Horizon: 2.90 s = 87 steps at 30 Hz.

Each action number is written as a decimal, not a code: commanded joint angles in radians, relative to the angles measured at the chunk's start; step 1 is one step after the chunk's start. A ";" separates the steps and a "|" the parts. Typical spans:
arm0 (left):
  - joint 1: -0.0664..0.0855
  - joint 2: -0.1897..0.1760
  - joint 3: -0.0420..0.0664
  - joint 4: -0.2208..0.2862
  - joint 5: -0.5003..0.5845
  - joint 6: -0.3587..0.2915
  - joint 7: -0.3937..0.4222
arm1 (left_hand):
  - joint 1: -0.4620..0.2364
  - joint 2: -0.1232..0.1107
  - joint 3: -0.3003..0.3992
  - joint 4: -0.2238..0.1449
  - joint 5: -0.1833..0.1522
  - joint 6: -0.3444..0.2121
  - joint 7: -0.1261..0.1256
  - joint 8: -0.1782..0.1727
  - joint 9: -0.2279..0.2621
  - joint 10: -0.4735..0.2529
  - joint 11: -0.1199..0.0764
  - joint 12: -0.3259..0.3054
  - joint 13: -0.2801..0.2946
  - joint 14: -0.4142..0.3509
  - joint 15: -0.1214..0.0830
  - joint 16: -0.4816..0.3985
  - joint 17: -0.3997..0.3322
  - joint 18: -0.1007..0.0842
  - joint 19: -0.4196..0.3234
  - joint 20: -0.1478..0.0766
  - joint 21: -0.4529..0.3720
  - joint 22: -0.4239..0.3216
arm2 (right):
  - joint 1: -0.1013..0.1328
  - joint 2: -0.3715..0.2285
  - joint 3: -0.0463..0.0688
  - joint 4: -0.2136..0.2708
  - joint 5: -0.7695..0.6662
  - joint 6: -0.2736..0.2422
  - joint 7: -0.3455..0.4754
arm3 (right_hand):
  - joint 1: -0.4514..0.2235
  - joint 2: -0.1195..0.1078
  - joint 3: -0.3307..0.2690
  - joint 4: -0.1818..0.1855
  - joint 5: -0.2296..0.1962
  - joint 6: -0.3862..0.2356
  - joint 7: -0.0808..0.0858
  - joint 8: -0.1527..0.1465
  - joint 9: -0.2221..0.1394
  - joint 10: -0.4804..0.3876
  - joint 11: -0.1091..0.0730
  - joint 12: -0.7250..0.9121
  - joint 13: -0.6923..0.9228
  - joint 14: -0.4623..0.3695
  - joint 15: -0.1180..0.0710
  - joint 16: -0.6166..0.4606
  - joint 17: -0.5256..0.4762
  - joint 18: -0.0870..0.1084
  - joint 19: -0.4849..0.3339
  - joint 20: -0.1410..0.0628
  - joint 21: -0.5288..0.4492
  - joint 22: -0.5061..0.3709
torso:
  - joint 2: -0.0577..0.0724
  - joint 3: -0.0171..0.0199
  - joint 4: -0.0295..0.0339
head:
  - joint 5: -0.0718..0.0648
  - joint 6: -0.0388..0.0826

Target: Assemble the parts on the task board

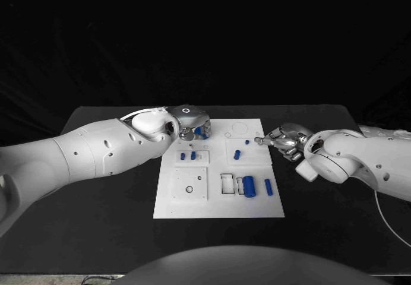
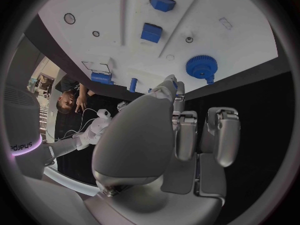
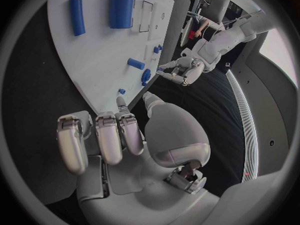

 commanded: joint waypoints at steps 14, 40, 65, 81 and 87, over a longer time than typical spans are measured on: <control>0.016 -0.060 0.000 0.035 0.091 0.018 0.060 | 0.005 0.000 0.007 0.002 0.003 0.006 -0.001 0.002 0.000 0.005 0.002 -0.011 -0.001 0.102 0.009 0.003 0.263 -0.008 0.102 -0.002 0.002 0.263 | -0.001 0.002 0.000 -0.002 -0.003 0.016 0.002 | -0.001 0.010 -0.003 0.000 0.006 0.002 0.011 0.004 0.001 0.105 0.004 0.003 0.263 0.104 0.007 0.004 0.263 -0.007 0.105 0.008 0.004 0.263 | 0.001 -0.0006 -0.0007 | 0.005 -0.002; 0.012 -0.075 -0.004 0.006 0.055 0.136 0.065 | 0.007 0.001 0.014 0.007 0.003 0.003 -0.004 -0.002 -0.001 -0.002 0.000 -0.020 -0.001 0.102 0.008 0.003 0.263 -0.008 0.102 -0.002 0.002 0.263 | -0.001 -0.001 0.000 0.002 -0.003 0.015 0.001 | -0.001 0.010 -0.003 0.000 0.006 0.002 0.011 0.004 0.001 0.105 0.004 0.003 0.263 0.104 0.007 0.004 0.263 -0.007 0.105 0.008 0.004 0.263 | 0.002 -0.0006 -0.0007 | 0.003 -0.004; 0.004 -0.061 -0.004 -0.028 0.025 0.194 0.057 | 0.007 0.000 0.016 0.009 0.003 0.001 -0.007 -0.004 -0.001 -0.005 -0.002 -0.022 -0.001 0.102 0.007 0.003 0.263 -0.008 0.102 -0.002 0.002 0.263 | -0.001 -0.002 0.000 0.003 -0.003 0.018 -0.001 | -0.001 0.010 -0.003 0.000 0.006 0.002 0.011 0.004 0.001 0.105 0.004 0.003 0.263 0.104 0.007 0.004 0.263 -0.007 0.105 0.008 0.004 0.263 | 0.001 0.0002 -0.0013 | 0.003 -0.004; -0.004 -0.034 -0.004 -0.058 0.021 0.182 0.060 | 0.008 -0.001 0.018 0.010 0.003 -0.001 -0.009 -0.006 -0.002 -0.008 -0.004 -0.023 -0.001 0.102 0.005 0.003 0.263 -0.008 0.102 -0.002 0.002 0.263 | -0.001 -0.003 0.000 0.004 -0.003 0.019 -0.003 | -0.001 0.010 -0.003 0.000 0.006 0.002 0.011 0.004 0.001 0.105 0.004 0.003 0.263 0.104 0.007 0.004 0.263 -0.007 0.105 0.008 0.004 0.263 | 0.001 -0.0006 -0.0011 | 0.001 -0.004; -0.007 -0.027 -0.004 -0.065 0.016 0.178 0.054 | 0.008 -0.001 0.019 0.010 0.003 -0.001 -0.010 -0.007 -0.002 -0.009 -0.005 -0.023 -0.001 0.102 0.005 0.003 0.263 -0.008 0.102 -0.001 0.002 0.263 | -0.001 -0.002 0.000 0.005 -0.003 0.019 -0.004 | -0.001 0.010 -0.003 0.000 0.006 0.002 0.011 0.004 0.001 0.105 0.004 0.003 0.263 0.104 0.007 0.004 0.263 -0.007 0.105 0.008 0.004 0.263 | 0.001 -0.0007 -0.0011 | -0.001 -0.004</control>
